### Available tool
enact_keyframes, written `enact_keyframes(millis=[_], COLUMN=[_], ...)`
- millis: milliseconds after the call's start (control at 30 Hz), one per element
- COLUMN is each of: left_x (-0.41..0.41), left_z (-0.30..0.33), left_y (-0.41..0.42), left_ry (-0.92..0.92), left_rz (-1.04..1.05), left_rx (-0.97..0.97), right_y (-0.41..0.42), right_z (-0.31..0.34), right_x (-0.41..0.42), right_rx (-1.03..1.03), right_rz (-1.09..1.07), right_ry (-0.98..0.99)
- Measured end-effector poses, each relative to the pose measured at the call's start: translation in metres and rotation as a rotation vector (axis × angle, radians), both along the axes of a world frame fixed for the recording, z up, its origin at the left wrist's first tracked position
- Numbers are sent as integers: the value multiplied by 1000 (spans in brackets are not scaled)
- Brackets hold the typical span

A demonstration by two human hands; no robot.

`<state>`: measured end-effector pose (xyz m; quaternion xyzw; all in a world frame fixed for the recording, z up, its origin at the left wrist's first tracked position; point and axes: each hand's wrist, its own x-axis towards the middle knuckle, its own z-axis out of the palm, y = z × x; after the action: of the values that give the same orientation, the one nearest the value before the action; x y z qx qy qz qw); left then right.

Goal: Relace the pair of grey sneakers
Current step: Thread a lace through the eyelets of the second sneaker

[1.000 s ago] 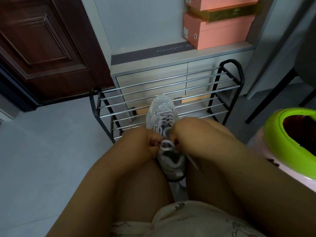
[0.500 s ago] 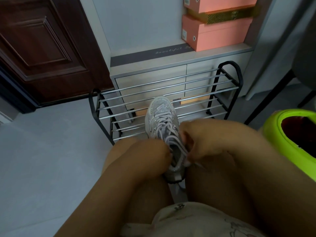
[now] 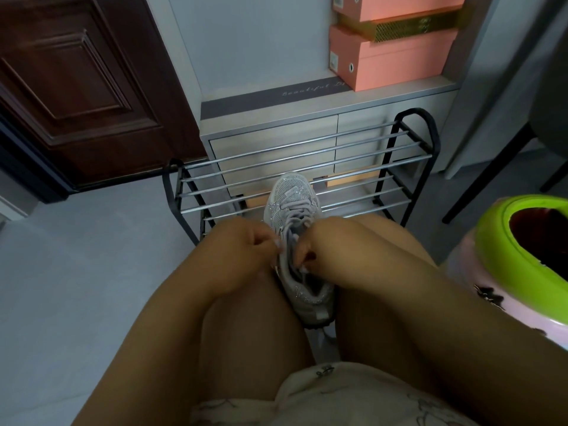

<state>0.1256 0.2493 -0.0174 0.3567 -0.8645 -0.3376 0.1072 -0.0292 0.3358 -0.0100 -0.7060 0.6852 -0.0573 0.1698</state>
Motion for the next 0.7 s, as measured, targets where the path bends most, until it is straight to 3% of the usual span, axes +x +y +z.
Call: enact_keyframes(millis=[100, 167, 400, 533, 633, 700], left_x=[-5, -10, -22, -28, -31, -32], left_z=[-6, -12, -28, -31, -34, -36], left_y=[-3, -1, -1, -2, -2, -3], left_ry=[-36, -57, -101, -138, -131, -123], left_rz=[125, 151, 181, 147, 131, 130], left_rx=[-145, -175, -245, -296, -279, -274], right_y=[3, 7, 15, 19, 19, 16], right_z=[-6, 0, 24, 23, 18, 17], right_x=[5, 2, -12, -5, 6, 1], right_rx=[168, 193, 84, 190, 274, 191], right_rz=[251, 326, 42, 155, 178, 130], right_ry=[244, 266, 116, 226, 143, 148])
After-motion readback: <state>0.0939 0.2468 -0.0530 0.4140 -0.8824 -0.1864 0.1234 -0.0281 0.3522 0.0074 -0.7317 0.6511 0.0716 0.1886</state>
